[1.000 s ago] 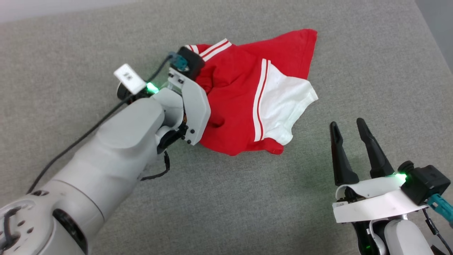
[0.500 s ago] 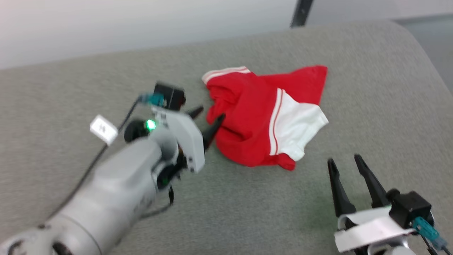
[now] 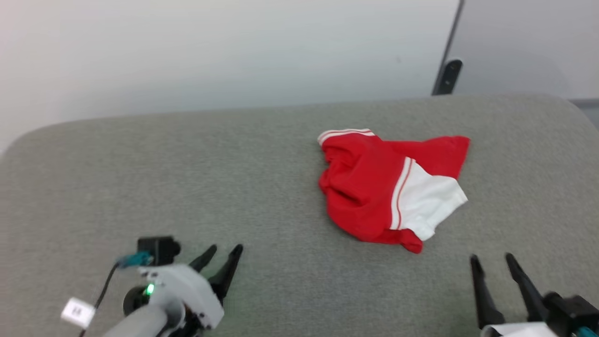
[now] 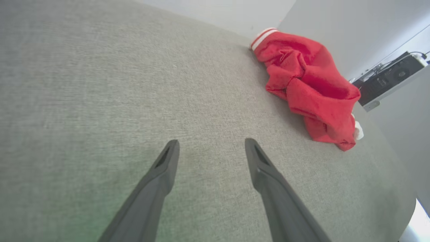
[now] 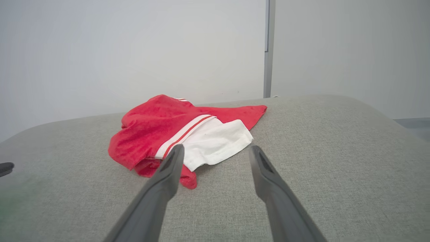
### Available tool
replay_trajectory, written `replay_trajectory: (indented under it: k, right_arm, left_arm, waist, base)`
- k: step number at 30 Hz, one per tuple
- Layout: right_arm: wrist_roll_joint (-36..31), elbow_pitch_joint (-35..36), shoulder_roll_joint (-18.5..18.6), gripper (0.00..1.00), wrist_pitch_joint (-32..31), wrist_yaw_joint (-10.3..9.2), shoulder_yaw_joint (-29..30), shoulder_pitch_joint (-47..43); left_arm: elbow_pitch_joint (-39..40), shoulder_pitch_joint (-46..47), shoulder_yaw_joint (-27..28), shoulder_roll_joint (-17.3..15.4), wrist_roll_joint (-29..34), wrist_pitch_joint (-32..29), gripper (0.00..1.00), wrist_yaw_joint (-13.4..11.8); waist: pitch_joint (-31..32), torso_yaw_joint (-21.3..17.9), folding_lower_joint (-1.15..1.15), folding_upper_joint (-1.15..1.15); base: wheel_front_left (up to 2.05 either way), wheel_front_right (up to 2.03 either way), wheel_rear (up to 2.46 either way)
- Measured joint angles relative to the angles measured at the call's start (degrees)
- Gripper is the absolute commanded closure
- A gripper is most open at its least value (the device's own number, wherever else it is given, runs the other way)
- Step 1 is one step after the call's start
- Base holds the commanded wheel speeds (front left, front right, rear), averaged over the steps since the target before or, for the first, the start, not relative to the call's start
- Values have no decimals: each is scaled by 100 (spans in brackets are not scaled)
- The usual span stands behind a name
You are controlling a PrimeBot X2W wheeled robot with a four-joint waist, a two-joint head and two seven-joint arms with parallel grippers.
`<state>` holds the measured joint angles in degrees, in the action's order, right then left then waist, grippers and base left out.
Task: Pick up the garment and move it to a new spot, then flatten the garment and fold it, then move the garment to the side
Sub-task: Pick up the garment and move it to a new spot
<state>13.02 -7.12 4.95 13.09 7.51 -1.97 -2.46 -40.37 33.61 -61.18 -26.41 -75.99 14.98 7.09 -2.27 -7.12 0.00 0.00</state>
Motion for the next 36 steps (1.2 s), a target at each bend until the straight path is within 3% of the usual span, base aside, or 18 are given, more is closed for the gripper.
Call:
replay_trajectory:
  k: [3,8,15,18,24,27,36]
  right_arm:
    - [-3,65,1,0,-35,0,222,-188]
    - [-62,216,0,0,-141,0,504,-554]
    - [-102,483,59,0,-308,0,712,-868]
    - [-101,548,100,0,-390,0,721,-905]
    - [-87,712,191,0,-505,0,716,-895]
    - [-40,804,229,0,-555,0,723,-867]
    - [-11,766,147,0,-547,0,724,-949]
  left_arm:
    - [378,-568,699,-60,370,15,0,-118]
    - [1276,-1683,1912,-73,1255,14,0,-553]
    - [2694,-2982,3290,-15,2992,15,0,-1251]
    - [3095,-3430,3718,164,3622,15,0,-1404]
    - [3640,-4028,4418,489,4730,15,0,-1464]
    - [3891,-4222,4702,713,5253,15,0,-1345]
    - [3783,-4540,5169,1215,5692,15,0,-1026]
  waist:
    - [112,143,0,0]
    - [318,303,0,0]
    - [494,500,0,0]
    - [551,570,0,0]
    - [652,671,0,0]
    - [655,692,0,0]
    - [630,646,0,0]
  base:
    - [0,0,0]
    - [0,0,0]
    - [0,0,0]
    - [0,0,0]
    - [0,0,0]
    - [0,0,0]
    - [0,0,0]
